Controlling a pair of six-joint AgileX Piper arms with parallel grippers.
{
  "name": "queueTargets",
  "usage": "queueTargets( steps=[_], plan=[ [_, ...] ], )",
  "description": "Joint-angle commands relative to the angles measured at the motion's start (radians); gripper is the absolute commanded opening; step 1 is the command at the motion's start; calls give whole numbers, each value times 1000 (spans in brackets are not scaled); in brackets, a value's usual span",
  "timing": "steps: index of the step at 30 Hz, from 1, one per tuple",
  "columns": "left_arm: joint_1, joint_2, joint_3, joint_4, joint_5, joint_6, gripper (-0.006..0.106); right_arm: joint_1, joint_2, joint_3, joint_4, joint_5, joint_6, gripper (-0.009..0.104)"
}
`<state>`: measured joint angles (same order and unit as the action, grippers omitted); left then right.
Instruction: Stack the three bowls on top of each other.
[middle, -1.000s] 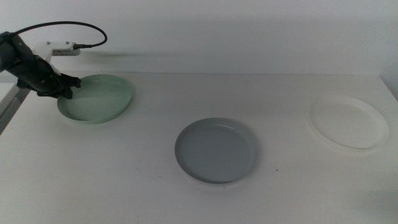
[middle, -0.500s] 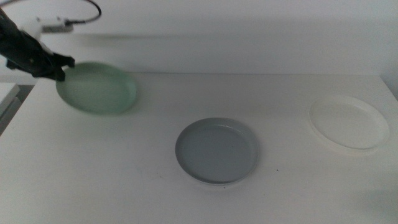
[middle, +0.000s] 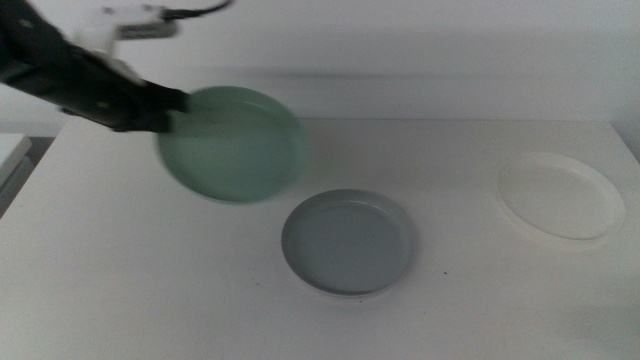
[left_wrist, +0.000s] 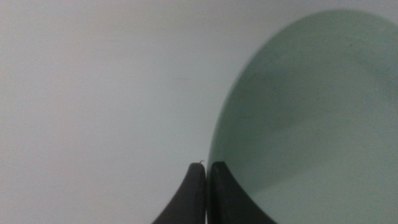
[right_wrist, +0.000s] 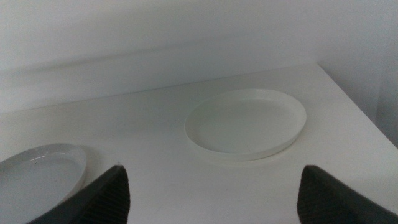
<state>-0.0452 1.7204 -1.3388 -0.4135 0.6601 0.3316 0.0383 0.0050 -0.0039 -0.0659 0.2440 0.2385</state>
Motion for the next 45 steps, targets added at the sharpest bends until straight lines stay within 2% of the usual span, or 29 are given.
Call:
queueTargets(
  steps=[1,6,12,37,41,43,45],
  plan=[
    [-81,-10,24,-14,-38,-59,-2,-8,-5,4,-5,-9,-3,75],
    [-230,26,35,-14,-106,-155,-2,-8,-5,4,-5,-9,-3,75],
    [-342,89,36,-13,-156,-226,-2,-8,-5,4,-5,-9,-3,75],
    [-375,248,39,-6,-171,-252,-1,-8,-5,4,-5,-9,-3,75],
    [-369,248,39,-6,-152,-254,10,-8,-5,4,-5,-9,-3,75],
    [-367,246,39,-6,-135,-254,23,-8,-5,4,-5,-9,-3,75],
    [-361,231,39,-6,-116,-242,42,-8,-5,4,-5,-9,-3,75]
  ],
)
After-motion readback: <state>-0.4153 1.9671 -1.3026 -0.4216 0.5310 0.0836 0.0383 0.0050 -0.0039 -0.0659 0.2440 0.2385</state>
